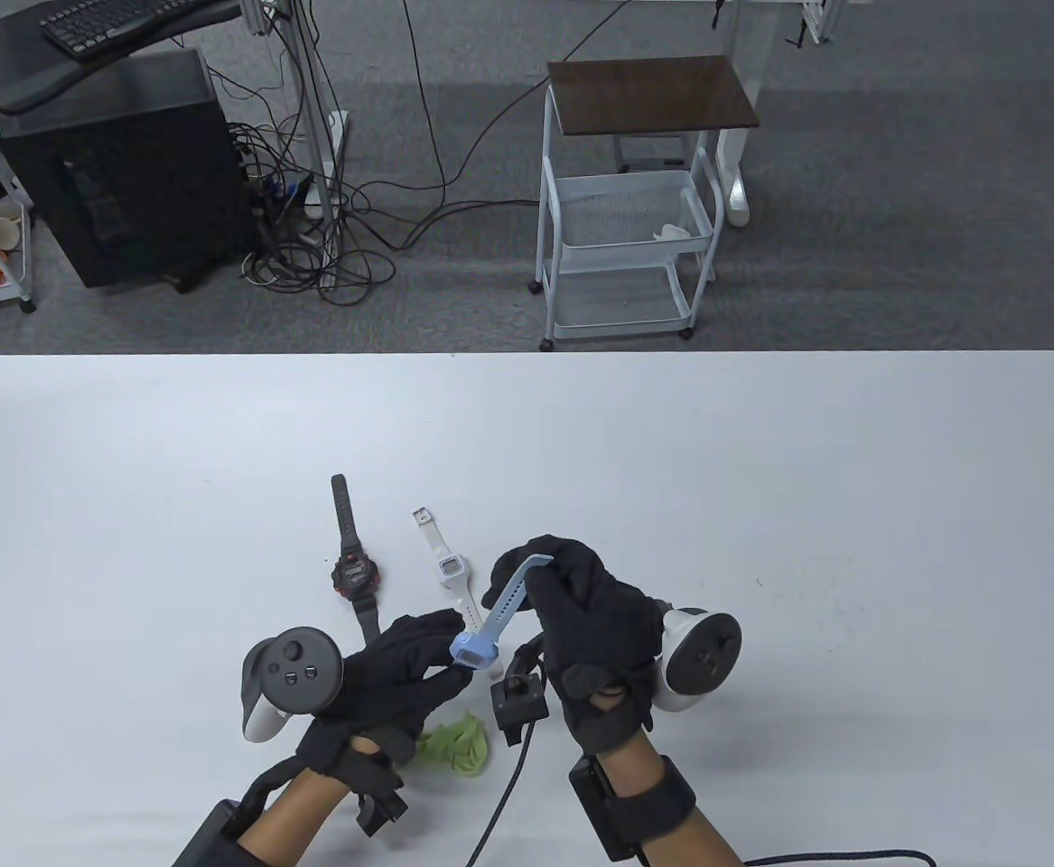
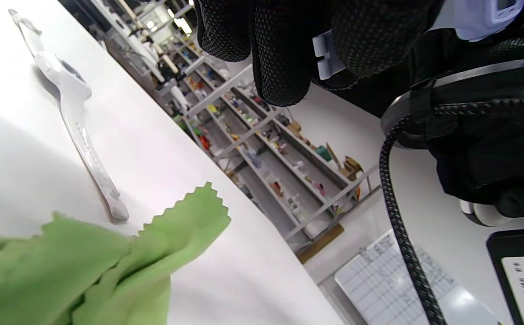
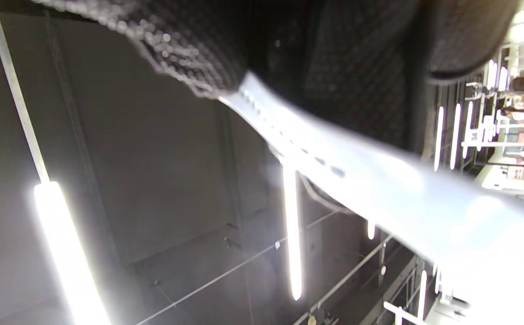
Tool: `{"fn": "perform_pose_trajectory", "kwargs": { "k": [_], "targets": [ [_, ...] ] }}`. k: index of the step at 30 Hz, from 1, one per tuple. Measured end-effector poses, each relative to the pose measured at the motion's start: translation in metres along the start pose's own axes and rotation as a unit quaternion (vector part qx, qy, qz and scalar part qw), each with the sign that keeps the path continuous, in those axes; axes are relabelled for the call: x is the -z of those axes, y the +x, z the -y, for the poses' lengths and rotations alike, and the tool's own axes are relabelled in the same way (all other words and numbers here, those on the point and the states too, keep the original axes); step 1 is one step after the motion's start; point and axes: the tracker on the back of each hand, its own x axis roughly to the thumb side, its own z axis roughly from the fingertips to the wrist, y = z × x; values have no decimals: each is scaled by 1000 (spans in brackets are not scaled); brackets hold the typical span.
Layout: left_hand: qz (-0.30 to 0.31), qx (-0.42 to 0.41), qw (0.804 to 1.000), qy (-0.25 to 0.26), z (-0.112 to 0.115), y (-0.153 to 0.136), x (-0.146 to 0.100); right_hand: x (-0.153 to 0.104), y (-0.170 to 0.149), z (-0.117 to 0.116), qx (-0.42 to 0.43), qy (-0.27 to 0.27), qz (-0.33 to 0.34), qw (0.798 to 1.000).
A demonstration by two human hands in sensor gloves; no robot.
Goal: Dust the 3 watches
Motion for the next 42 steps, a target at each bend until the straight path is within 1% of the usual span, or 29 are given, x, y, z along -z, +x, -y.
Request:
{"fn": "perform_pose_trajectory", "kwargs": {
  "k": [5, 8, 10, 13, 15, 17, 19, 22, 24, 25, 26, 30, 34, 39, 42],
  "targets": [
    [8, -3, 1000, -10, 0, 3, 1, 2, -2, 9, 6, -35, 1, 999],
    [11, -25, 1000, -9, -2, 2, 0, 4, -6, 16, 11, -47, 2, 999],
    [8, -48, 999, -2, -3, 0, -1, 4, -11, 23, -1, -62, 3, 998],
    [-5, -100, 995, 30, -10, -3, -3, 6, -18, 36, -19, -79, 5, 997],
    [-11, -148, 987, 56, -17, -5, -6, 5, -20, 42, -38, -82, 8, 996],
    [-18, -200, 976, 89, -25, -8, -9, 1, -22, 47, -60, -80, 5, 995],
    [-23, -235, 965, 117, -32, -10, -11, -6, -26, 50, -83, -72, -1, 994],
    [-25, -268, 950, 160, -42, -12, -14, -20, -35, 53, -114, -42, -30, 992],
    [-17, -284, 942, 178, -49, -11, -14, -32, -43, 52, -132, -11, -53, 990],
    [-13, -287, 939, 189, -53, -8, -13, -38, -47, 51, -149, 20, -79, 986],
    [-7, -281, 940, 195, -57, -5, -12, -46, -52, 49, -161, 54, -106, 980],
    [9, -261, 946, 194, -69, 7, -2, -65, -61, 36, -180, 130, -151, 963],
    [24, -236, 954, 181, -77, 23, 9, -77, -66, 14, -190, 181, -156, 952],
    [53, -192, 965, 172, -83, 44, 19, -87, -70, -27, -199, 262, -161, 930],
    [61, -168, 969, 173, -82, 49, 19, -88, -71, -44, -207, 287, -153, 923]
  ]
}}
